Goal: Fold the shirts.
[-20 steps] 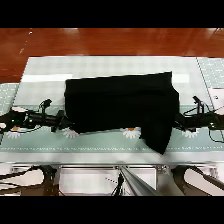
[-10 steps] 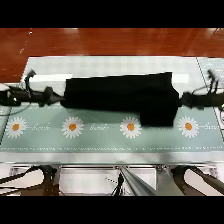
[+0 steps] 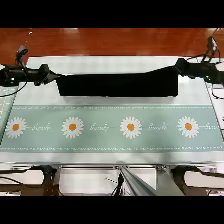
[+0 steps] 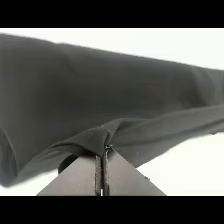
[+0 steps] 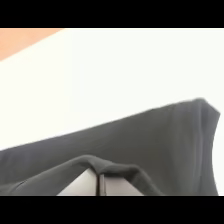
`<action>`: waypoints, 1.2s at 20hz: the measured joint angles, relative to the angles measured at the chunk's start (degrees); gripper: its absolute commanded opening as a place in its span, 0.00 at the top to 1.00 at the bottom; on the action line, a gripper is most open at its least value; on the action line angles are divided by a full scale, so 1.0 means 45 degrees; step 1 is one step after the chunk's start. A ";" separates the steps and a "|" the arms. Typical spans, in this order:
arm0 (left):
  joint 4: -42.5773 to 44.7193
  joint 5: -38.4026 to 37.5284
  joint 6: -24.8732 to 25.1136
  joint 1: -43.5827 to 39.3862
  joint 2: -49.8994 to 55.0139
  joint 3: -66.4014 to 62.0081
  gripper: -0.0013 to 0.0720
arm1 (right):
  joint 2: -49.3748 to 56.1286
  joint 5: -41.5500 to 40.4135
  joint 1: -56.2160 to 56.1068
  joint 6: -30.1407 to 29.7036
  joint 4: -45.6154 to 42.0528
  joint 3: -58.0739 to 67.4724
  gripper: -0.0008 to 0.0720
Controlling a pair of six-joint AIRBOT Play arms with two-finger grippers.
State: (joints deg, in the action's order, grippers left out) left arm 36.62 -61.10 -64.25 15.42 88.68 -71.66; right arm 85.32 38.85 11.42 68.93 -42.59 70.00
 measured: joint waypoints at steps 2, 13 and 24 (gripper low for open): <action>-0.0194 0.0282 0.0000 -0.0117 0.0831 -0.0452 0.94 | 0.1039 -0.0500 -0.0141 0.0073 0.0262 0.0670 0.97; -0.0767 -0.0155 -0.0160 -0.0369 0.3531 -0.1258 0.37 | 0.3143 -0.1141 0.0194 -0.0257 0.1792 0.1496 0.41; -0.0801 -0.3230 -0.1161 0.1418 0.2681 -0.3274 0.38 | 0.2317 0.3298 0.3322 0.1545 -0.2953 0.1515 0.16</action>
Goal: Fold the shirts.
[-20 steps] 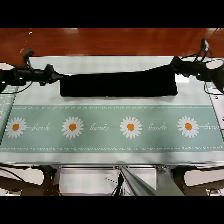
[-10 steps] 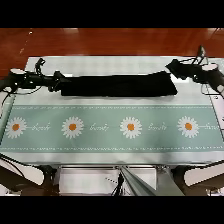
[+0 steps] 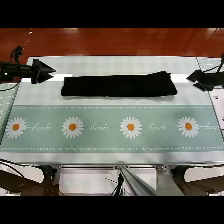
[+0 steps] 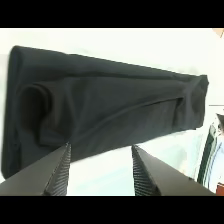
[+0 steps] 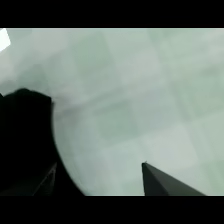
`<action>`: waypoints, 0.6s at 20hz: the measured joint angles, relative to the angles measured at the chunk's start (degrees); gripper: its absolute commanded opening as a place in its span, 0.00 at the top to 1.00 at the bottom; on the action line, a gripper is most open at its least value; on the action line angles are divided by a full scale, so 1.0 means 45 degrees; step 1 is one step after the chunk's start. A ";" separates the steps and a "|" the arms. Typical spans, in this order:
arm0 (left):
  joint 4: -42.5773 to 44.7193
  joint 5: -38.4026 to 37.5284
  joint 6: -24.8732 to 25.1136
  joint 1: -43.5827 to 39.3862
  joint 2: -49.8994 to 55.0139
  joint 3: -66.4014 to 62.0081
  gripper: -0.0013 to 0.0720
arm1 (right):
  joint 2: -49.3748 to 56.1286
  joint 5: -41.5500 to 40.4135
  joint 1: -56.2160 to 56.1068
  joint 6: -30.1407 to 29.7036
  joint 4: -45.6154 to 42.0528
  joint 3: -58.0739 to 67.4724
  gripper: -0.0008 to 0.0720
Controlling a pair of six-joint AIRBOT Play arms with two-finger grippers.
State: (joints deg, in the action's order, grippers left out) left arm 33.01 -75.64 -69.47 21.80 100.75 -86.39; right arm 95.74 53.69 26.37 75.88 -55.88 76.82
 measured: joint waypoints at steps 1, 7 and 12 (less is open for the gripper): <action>0.0000 -0.0151 -0.0015 0.0010 -0.0112 -0.0039 0.38 | 0.0301 0.0529 0.0044 -0.0083 0.0321 -0.0005 0.16; -0.0233 -0.1073 -0.0141 -0.0257 -0.0461 -0.0107 0.38 | 0.1705 0.1064 -0.0947 -0.0627 0.3055 0.0010 0.16; -0.0495 -0.1603 -0.0180 -0.0869 -0.0500 -0.0107 0.39 | 0.2312 0.0146 -0.2463 -0.0996 0.4469 0.0005 0.87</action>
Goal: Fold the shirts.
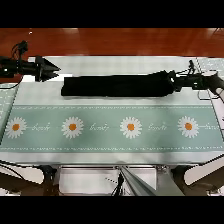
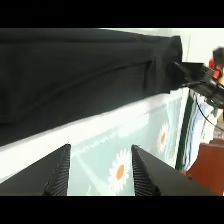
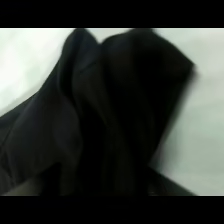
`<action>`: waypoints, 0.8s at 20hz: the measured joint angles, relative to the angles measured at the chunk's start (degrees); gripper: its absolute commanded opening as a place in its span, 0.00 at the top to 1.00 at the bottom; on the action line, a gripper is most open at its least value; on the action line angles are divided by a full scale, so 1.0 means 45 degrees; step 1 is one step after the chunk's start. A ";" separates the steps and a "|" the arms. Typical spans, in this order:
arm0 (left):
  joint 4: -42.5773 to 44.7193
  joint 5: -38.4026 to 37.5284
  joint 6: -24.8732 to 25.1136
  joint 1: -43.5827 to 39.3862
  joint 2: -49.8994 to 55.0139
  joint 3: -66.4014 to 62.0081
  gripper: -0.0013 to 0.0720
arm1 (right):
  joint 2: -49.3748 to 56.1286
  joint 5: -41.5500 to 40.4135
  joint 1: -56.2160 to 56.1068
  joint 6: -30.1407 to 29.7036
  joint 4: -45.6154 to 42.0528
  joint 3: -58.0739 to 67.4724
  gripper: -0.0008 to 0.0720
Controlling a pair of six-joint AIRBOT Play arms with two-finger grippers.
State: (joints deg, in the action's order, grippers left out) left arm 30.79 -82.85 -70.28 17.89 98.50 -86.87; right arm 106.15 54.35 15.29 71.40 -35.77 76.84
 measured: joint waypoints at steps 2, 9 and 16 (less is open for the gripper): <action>-0.0058 -0.0092 0.0000 -0.0253 -0.0005 0.0000 0.85 | 0.0029 -0.0097 -0.0350 -0.0092 0.0117 0.0015 0.96; -0.0092 -0.0675 0.0379 -0.1744 -0.0044 0.0000 0.94 | -0.2637 0.1904 -0.0869 0.0248 -0.1787 0.0068 0.97; -0.0087 0.0797 0.0729 -0.5557 -0.0170 0.0000 0.94 | -0.7072 0.4289 -0.2278 0.2788 -0.6407 0.0068 0.97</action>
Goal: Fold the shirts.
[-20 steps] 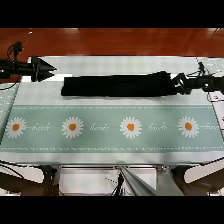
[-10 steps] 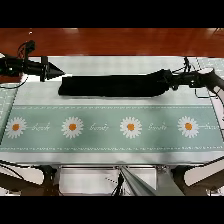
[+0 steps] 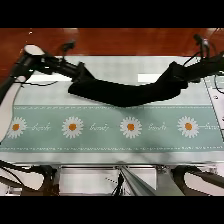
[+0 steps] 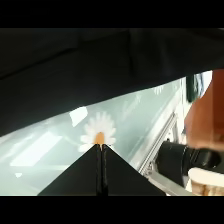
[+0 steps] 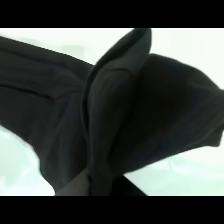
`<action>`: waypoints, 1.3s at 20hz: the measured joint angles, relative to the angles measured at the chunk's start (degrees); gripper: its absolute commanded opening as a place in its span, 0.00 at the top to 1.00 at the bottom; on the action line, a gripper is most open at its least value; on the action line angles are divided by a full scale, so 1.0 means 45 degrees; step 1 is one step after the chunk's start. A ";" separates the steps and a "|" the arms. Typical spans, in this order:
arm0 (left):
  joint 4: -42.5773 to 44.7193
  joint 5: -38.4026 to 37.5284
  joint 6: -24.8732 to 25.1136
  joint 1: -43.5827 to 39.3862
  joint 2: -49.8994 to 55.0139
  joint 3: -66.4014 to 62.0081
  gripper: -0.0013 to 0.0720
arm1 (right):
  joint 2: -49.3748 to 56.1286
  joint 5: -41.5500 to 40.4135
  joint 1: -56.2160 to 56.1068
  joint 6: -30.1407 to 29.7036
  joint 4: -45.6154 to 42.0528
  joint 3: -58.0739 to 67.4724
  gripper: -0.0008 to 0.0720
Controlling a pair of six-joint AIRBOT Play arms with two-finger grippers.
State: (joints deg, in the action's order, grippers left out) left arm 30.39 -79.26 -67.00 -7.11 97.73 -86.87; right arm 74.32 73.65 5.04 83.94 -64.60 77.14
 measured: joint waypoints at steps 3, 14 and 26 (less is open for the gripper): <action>0.0092 0.0646 0.0044 -0.1719 -0.0010 0.0000 0.94 | -0.1549 0.0670 -0.0379 0.0991 -0.0811 0.0000 0.97; 0.0219 0.3483 -0.0447 -0.6028 0.0869 0.0000 0.94 | -0.4721 0.2725 -0.0607 0.2710 -0.1457 0.0000 0.96; -0.2336 0.5314 0.0228 -0.7883 0.2788 0.0000 0.94 | -0.5848 0.3517 -0.0607 0.3400 -0.2055 -0.0010 0.97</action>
State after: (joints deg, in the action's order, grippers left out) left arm 19.88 -55.35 -65.98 -42.59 110.28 -86.87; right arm 48.01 89.47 2.31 99.24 -73.84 77.10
